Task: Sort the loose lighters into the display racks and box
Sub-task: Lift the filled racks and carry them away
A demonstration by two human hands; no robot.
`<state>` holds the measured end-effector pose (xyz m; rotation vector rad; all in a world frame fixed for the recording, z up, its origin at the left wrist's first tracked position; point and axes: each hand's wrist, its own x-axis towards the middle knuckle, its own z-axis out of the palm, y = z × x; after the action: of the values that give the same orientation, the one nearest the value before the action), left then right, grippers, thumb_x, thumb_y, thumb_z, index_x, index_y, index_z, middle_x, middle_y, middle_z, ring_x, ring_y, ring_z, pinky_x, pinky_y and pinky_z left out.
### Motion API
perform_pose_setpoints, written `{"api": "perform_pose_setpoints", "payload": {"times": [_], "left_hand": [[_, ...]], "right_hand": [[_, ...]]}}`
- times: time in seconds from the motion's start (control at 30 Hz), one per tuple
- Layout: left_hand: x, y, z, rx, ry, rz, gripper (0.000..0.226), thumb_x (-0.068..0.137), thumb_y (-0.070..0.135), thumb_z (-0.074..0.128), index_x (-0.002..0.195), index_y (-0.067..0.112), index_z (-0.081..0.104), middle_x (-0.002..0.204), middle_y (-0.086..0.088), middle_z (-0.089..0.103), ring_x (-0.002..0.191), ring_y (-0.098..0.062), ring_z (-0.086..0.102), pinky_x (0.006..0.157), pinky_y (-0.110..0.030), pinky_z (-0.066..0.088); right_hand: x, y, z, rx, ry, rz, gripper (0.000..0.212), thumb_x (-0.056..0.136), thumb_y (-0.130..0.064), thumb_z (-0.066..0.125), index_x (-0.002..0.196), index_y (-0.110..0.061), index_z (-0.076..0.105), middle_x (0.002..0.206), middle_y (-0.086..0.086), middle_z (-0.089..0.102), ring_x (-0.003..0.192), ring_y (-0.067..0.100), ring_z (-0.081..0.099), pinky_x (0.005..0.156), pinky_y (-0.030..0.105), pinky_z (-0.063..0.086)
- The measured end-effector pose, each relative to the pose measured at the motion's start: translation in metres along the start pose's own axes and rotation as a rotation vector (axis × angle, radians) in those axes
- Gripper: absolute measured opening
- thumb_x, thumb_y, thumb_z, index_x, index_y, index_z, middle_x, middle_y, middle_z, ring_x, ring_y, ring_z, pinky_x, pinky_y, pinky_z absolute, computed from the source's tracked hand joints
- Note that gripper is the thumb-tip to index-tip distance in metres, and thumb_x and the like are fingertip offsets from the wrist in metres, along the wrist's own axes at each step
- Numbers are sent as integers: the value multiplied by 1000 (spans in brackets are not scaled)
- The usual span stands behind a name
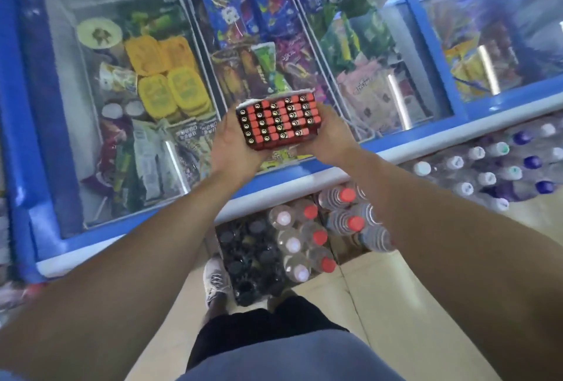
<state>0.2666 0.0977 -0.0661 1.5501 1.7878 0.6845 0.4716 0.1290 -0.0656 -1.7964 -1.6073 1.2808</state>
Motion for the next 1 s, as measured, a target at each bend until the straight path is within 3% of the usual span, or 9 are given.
{"api": "perform_pose_setpoints", "payload": {"times": [0.07,0.13,0.27,0.4,0.47,0.53,0.67,0.8,1.0], "left_hand": [[-4,-1,-7,25,-28,-4,106,54,61,84,145,24,44,134,1,61,126,-22,55,103,-46,49],[-13,-5,-18,16,-47,-35,112,50,62,84,146,20,42,135,1,61,127,-22,56,104,-45,49],[-38,-13,-46,-89,-47,-88,103,58,43,97,144,24,44,124,12,65,116,-8,61,101,-33,50],[-71,-20,-86,-297,-25,-98,96,66,17,96,145,26,43,112,25,64,94,19,62,79,-3,47],[-90,-28,-109,-386,6,-107,98,68,11,95,150,23,43,117,22,67,102,13,65,89,-13,53],[-108,-40,-132,-444,41,-104,95,68,11,95,149,22,47,122,17,70,110,3,67,96,-22,54],[-147,-61,-178,-561,84,-114,90,70,2,92,147,17,49,125,8,71,110,-5,70,93,-20,56],[-194,-95,-227,-643,146,-108,91,70,-2,90,141,30,44,129,10,68,114,-11,69,94,-23,56],[-277,-128,-274,-722,271,-129,87,75,-8,84,136,40,45,125,10,70,112,-8,70,87,-20,56]], "right_hand": [[1,11,3,-26,-31,-89,93,41,-47,101,124,-28,62,113,0,72,107,17,70,93,44,57],[-12,-7,5,-78,-30,-108,86,44,-46,99,120,-31,62,110,-4,73,108,18,68,94,44,56],[-33,-26,18,-3,-77,-121,72,57,-13,99,114,-31,58,100,-11,72,91,-5,69,87,19,55],[-64,-58,45,85,-80,-156,83,66,-23,96,137,-27,53,121,-7,71,107,5,69,99,30,54],[-85,-78,60,114,-66,-143,85,72,-25,93,145,-24,50,126,-7,70,113,9,68,103,38,53],[-108,-94,77,157,-23,-140,84,75,-18,91,148,-21,49,127,-7,70,112,8,68,103,34,53],[-152,-126,119,318,37,-146,83,72,4,88,144,-13,49,130,-4,67,112,3,67,95,24,55],[-189,-164,172,332,14,-189,91,68,-13,94,144,-22,45,141,-9,59,128,13,59,108,46,50],[-246,-197,237,359,-60,-271,84,72,-11,91,142,-26,49,137,-15,62,123,6,62,107,42,50]]}}
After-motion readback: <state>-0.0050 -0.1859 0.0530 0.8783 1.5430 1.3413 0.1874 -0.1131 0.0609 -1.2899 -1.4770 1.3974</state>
